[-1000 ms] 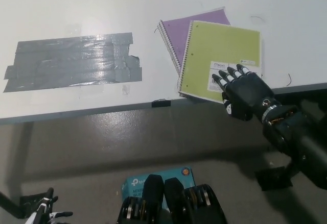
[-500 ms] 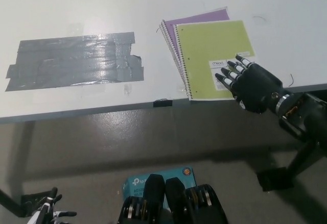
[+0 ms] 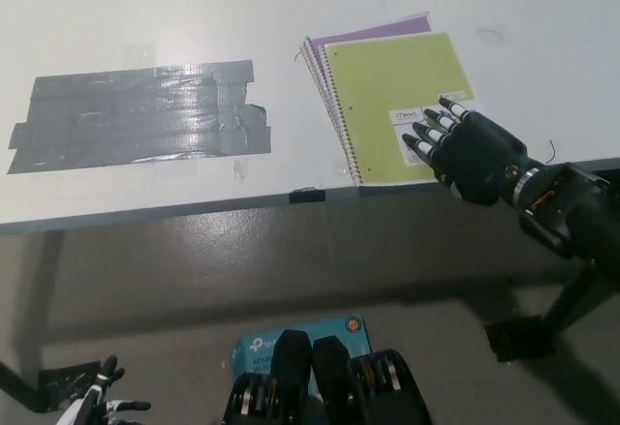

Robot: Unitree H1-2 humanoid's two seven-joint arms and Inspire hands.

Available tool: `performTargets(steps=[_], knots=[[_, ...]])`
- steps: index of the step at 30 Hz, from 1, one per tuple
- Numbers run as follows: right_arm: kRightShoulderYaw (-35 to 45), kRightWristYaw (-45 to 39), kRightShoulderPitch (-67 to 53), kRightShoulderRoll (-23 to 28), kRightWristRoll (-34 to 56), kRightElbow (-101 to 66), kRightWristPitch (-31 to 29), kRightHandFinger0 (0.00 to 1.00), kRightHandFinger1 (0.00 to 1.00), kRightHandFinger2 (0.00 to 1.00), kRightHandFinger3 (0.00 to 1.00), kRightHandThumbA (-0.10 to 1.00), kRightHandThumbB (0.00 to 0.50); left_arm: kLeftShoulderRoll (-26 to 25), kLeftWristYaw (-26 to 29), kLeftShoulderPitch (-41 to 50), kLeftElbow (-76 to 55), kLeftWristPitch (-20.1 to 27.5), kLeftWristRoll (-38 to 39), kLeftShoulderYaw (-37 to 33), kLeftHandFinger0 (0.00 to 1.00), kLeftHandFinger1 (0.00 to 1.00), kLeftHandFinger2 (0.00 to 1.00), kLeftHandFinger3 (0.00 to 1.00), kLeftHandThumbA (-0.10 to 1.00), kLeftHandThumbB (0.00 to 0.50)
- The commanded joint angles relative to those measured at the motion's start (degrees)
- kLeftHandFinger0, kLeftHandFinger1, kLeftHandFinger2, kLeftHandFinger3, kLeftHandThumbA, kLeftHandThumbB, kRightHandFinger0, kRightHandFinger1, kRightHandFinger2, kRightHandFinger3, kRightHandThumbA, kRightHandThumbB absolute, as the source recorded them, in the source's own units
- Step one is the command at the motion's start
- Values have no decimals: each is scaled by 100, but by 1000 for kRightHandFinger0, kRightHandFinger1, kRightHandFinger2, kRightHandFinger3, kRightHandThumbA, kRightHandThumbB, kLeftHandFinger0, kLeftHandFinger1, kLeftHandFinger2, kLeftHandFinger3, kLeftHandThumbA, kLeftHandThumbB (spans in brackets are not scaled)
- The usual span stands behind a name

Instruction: The robot uses its right hand to align two notebooks stacked together until they are fully overlapped

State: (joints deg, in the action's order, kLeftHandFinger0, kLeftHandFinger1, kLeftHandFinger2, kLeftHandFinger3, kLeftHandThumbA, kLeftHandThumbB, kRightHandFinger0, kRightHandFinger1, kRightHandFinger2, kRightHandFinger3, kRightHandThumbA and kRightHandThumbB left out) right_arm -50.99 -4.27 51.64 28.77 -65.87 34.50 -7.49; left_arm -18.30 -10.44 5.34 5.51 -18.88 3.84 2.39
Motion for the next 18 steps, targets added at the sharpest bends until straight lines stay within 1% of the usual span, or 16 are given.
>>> performTargets(steps=[1, 3, 6, 9, 11, 12, 14, 15, 16, 17, 18], knots=[[132, -264, 248, -79, 42, 143, -213, 1000, 1000, 1000, 1000, 1000, 424, -134, -73, 46, -206, 126, -55, 2, 537, 564, 653, 1000, 1000, 500], [174, -459, 296, -74, 25, 101, -176, 1000, 1000, 1000, 1000, 1000, 418, -132, -68, 37, -172, 132, -65, 4, 509, 544, 645, 1000, 1000, 500], [231, -441, 322, -86, 15, 153, -198, 1000, 1000, 1000, 1000, 1000, 427, -132, -66, 35, -183, 109, -80, -3, 511, 545, 646, 1000, 1000, 500], [281, -437, 330, -61, -45, 139, -150, 1000, 1000, 1000, 1000, 1000, 420, -133, -62, 82, -231, 149, -106, -16, 492, 514, 643, 1000, 1000, 500], [307, -575, 371, -45, -29, 130, -153, 1000, 1000, 1000, 1000, 1000, 429, -146, -66, 83, -212, 174, -118, -17, 502, 529, 646, 1000, 1000, 500], [327, -617, 396, -30, -14, 148, -166, 1000, 1000, 1000, 1000, 1000, 445, -134, -75, 78, -208, 178, -100, -11, 480, 521, 644, 1000, 1000, 500], [327, -601, 429, -16, -40, 188, -191, 1000, 1000, 1000, 1000, 1000, 461, -141, -67, 65, -212, 188, -127, -20, 472, 518, 643, 1000, 1000, 500], [337, -603, 431, -7, -42, 186, -195, 1000, 1000, 1000, 1000, 1000, 462, -142, -69, 49, -213, 184, -134, -24, 473, 517, 642, 1000, 1000, 500], [326, -563, 471, 19, -81, 240, -206, 1000, 1000, 1000, 1000, 1000, 446, -153, -86, 47, -205, 181, -130, -28, 409, 505, 638, 1000, 1000, 500], [330, -568, 482, 32, -86, 242, -207, 1000, 1000, 1000, 1000, 1000, 444, -156, -87, 44, -211, 176, -134, -29, 398, 503, 636, 1000, 1000, 500], [270, -411, 538, 58, -173, 337, -279, 1000, 1000, 1000, 1000, 1000, 439, -163, -99, 50, -240, 134, -130, -36, 427, 517, 644, 1000, 1000, 500]])
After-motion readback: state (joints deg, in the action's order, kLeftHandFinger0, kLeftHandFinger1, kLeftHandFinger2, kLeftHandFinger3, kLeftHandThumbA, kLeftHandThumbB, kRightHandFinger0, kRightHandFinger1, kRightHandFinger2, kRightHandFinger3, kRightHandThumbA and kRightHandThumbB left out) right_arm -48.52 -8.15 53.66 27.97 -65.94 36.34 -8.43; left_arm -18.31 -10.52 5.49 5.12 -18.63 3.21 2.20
